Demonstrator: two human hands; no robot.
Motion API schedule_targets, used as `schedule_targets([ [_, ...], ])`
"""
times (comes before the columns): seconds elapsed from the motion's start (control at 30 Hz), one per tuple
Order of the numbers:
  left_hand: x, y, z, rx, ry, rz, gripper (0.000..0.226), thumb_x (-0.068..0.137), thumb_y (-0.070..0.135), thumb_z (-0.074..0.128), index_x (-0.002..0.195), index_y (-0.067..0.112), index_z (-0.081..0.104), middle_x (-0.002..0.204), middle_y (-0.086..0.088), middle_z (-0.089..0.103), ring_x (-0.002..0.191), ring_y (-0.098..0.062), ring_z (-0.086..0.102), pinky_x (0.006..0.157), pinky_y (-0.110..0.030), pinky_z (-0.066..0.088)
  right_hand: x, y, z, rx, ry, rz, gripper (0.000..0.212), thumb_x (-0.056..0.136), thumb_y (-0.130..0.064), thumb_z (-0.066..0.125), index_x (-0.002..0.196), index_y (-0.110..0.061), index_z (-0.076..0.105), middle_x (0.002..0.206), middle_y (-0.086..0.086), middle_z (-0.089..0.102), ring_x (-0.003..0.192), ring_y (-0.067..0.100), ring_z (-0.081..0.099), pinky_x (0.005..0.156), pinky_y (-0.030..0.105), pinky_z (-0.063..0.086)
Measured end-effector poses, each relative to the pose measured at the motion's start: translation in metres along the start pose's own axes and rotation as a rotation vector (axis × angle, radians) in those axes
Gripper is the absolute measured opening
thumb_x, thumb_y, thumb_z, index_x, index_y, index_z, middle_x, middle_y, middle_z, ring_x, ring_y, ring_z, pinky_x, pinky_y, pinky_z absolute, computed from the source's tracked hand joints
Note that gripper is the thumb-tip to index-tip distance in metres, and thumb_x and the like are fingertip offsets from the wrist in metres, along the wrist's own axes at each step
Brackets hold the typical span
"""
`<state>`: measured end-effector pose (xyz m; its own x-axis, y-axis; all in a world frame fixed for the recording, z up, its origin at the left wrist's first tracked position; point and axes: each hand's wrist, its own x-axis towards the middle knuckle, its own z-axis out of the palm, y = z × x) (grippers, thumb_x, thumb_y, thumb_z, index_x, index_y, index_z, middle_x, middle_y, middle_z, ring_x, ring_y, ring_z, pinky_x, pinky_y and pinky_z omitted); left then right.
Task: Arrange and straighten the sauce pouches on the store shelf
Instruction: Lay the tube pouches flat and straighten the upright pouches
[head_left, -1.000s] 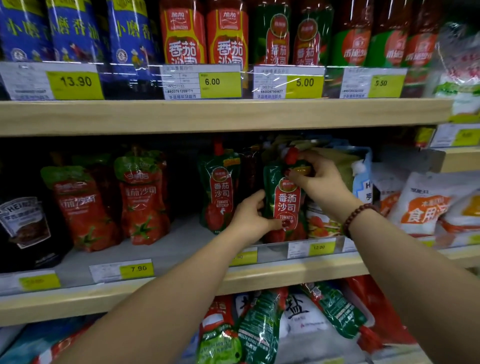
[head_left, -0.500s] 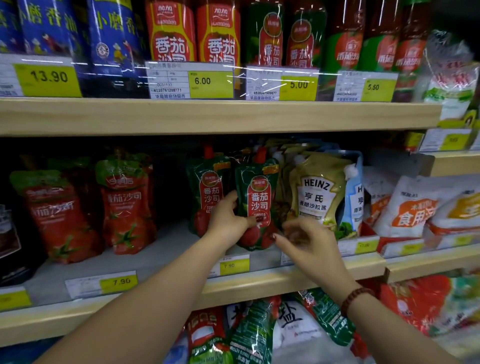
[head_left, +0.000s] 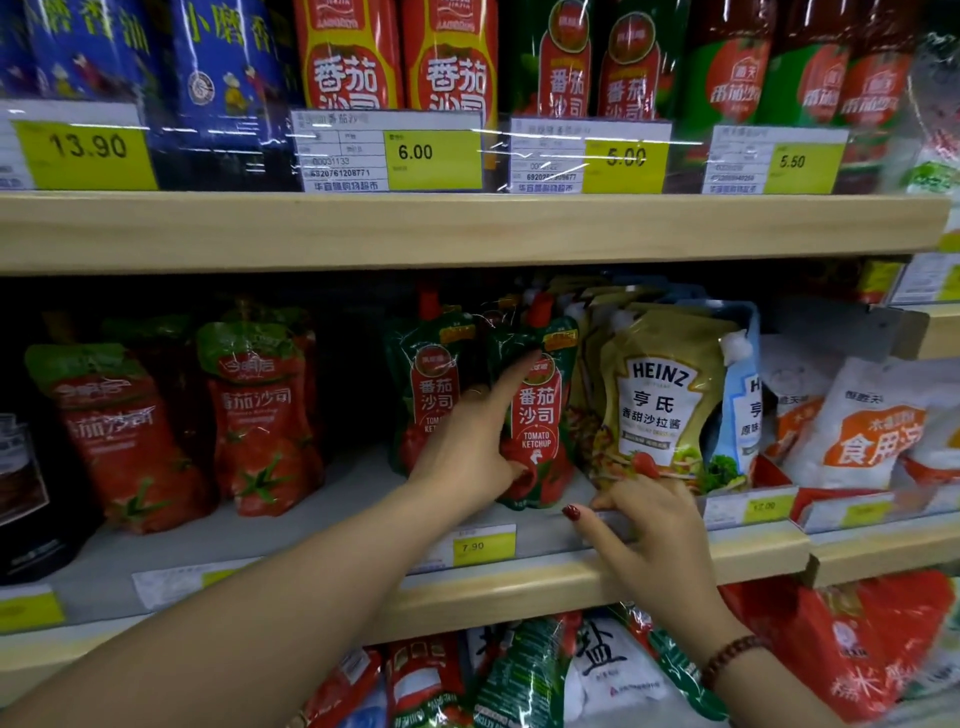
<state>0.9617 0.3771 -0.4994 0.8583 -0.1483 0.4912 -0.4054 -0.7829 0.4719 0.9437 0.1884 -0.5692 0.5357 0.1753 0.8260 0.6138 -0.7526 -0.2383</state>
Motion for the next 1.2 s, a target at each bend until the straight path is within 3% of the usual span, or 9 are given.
schedule_targets([
  [0.2,0.013,-0.014,0.008,-0.048,0.0,0.019,0.121,0.069,0.005,0.076,0.127,0.071,-0.008,0.133,-0.006,0.049,0.107,-0.017,0.057,0.073,-0.022,0.047,-0.001,0.001,0.003,-0.007,0.017,-0.021,0.039,0.086,-0.052,0.049,0.059,-0.023,0.056,0.059,-0.012,0.053,0.061,0.007,0.049,0.064,0.027,0.028],
  [0.43,0.008,-0.015,0.011,-0.036,0.067,0.024,0.109,0.073,0.008,0.073,0.134,0.062,0.001,0.13,-0.007,0.045,0.112,-0.023,0.055,0.084,-0.03,0.05,-0.001,0.001,0.004,-0.027,0.047,-0.048,0.043,0.088,-0.052,0.046,0.06,-0.021,0.057,0.059,-0.009,0.054,0.06,0.01,0.049,0.063,0.026,0.026],
  [0.53,0.001,-0.011,0.005,0.131,0.196,0.072,0.099,0.074,0.015,0.073,0.137,0.052,0.006,0.13,-0.001,0.027,0.113,-0.026,0.049,0.077,-0.029,0.047,-0.002,0.002,0.006,-0.023,0.06,-0.056,0.044,0.089,-0.053,0.045,0.06,-0.021,0.056,0.059,-0.008,0.055,0.06,0.011,0.05,0.064,0.025,0.026],
  [0.63,0.0,-0.004,0.001,0.336,0.273,0.188,0.102,0.068,0.021,0.078,0.141,0.041,0.009,0.129,0.005,0.021,0.12,-0.027,0.034,0.074,-0.038,0.052,-0.003,0.002,0.006,-0.017,0.067,-0.052,0.045,0.089,-0.053,0.044,0.06,-0.021,0.056,0.058,-0.009,0.053,0.06,0.011,0.049,0.064,0.027,0.028],
  [0.83,0.005,-0.002,0.006,0.654,0.023,0.283,0.091,0.072,0.031,0.074,0.144,0.036,0.02,0.155,0.006,0.014,0.141,-0.024,0.004,0.08,-0.037,0.051,-0.003,0.001,0.006,-0.014,0.077,-0.042,0.044,0.089,-0.052,0.046,0.061,-0.02,0.055,0.058,-0.01,0.05,0.061,0.007,0.044,0.065,0.023,0.022],
  [1.2,0.017,-0.004,0.014,0.728,-0.047,0.289,0.081,0.079,0.024,0.067,0.145,0.029,0.02,0.157,0.001,0.01,0.144,-0.026,0.001,0.087,-0.038,0.047,-0.004,0.002,0.006,-0.031,0.055,-0.038,0.04,0.088,-0.052,0.048,0.061,-0.022,0.055,0.059,-0.01,0.052,0.06,0.01,0.048,0.063,0.026,0.025],
])
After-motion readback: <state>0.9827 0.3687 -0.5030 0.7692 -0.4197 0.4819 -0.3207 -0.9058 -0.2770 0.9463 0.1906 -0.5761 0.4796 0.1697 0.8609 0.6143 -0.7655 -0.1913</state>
